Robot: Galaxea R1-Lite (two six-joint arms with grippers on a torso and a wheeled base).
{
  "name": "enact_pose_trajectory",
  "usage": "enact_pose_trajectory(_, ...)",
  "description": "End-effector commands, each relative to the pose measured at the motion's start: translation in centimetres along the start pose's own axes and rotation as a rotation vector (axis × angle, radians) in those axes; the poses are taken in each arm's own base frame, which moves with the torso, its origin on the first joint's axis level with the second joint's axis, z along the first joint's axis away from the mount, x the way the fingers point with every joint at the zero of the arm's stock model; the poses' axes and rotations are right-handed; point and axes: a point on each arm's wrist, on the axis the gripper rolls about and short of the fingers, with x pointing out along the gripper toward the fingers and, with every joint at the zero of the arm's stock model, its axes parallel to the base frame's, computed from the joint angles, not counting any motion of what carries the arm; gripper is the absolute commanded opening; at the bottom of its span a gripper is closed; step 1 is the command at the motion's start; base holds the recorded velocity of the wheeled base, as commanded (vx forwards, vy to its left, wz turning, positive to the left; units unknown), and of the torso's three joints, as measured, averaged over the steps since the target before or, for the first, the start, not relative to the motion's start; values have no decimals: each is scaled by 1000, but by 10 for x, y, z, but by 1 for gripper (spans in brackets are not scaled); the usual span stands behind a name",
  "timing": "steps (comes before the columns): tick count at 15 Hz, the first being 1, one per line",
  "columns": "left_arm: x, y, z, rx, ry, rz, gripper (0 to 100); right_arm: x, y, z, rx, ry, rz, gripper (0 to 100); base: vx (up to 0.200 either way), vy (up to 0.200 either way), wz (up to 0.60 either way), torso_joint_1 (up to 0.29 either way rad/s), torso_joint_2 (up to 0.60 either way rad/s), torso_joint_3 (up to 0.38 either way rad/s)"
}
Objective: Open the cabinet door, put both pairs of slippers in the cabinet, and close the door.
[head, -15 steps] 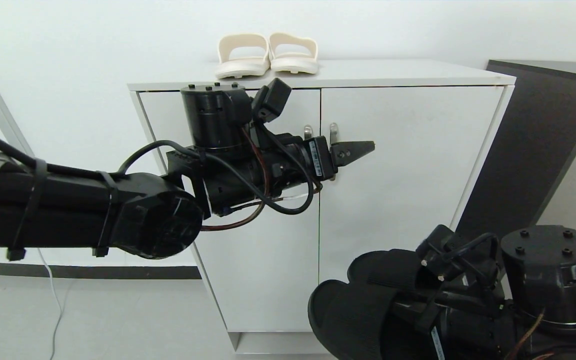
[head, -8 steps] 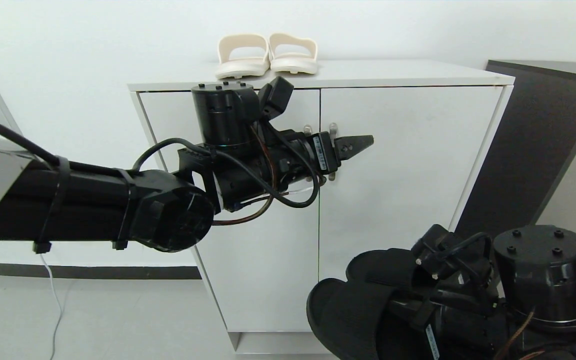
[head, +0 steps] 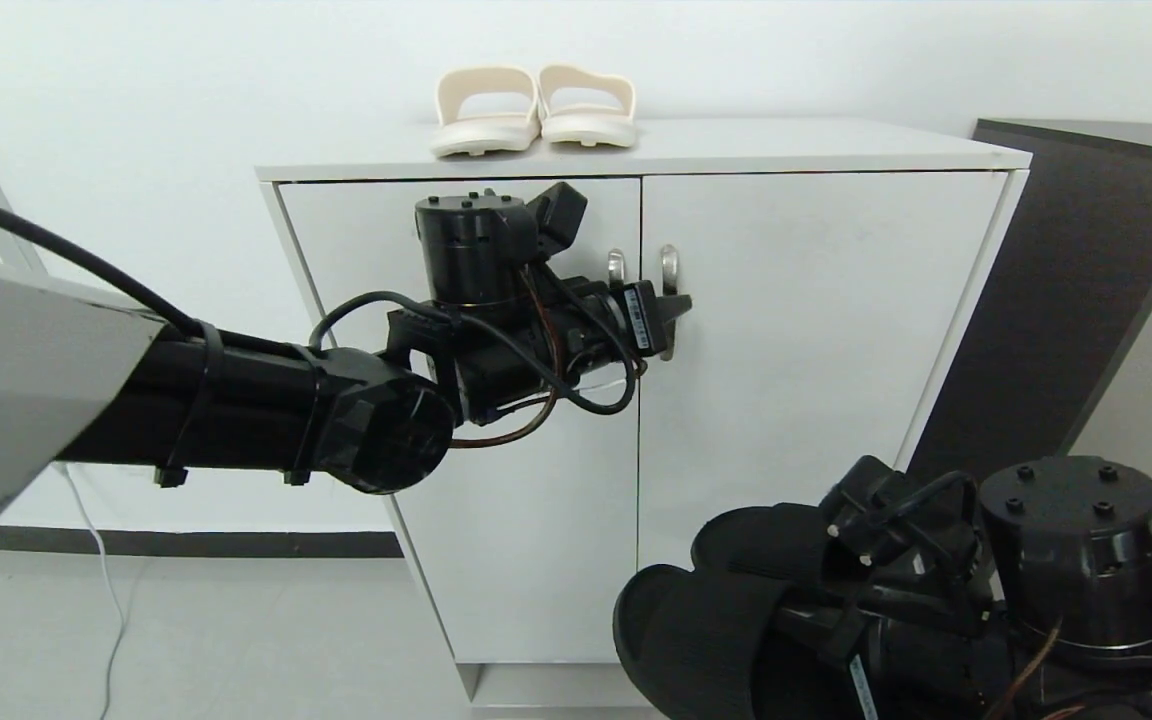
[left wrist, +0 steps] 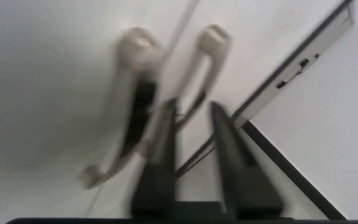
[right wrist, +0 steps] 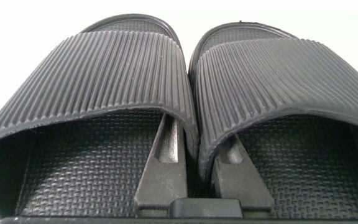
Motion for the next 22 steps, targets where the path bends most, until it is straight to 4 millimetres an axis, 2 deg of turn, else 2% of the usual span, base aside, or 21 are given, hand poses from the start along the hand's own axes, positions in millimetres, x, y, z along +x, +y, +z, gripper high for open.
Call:
enact_pose_trajectory(1,-9,-6,2,0,1,-13,0,-2,0,0,1,-4,2,0,0,0,0,0,0,0)
enact_pose_trajectory(5,-27,-10,-2,64,-14,-23,0,-7,6,-6,-11,-7,40,0,0,0,0,0,0,0)
enact_pose_trajectory(10,-45,-29,-6,69,-3,-68,0,-18,9,-11,-18,-51,169,0,0,0,0,0,0,0)
enact_pose_trajectory(15,-82,-46,-4,66,-1,-97,0,-20,12,-18,-47,-30,197,0,0,0,0,0,0,0)
enact_pose_trajectory(17,-90,-44,-6,56,9,-88,0,-24,14,-20,-53,-32,225,0,0,0,0,0,0,0)
enact_pose_trajectory(19,-90,-33,-2,12,-7,-62,0,-29,15,-22,-69,-39,262,0,0,0,0,0,0,0)
enact_pose_trajectory(22,-78,-18,1,-16,-32,-93,0,-29,15,-23,-86,-37,265,0,0,0,0,0,0,0)
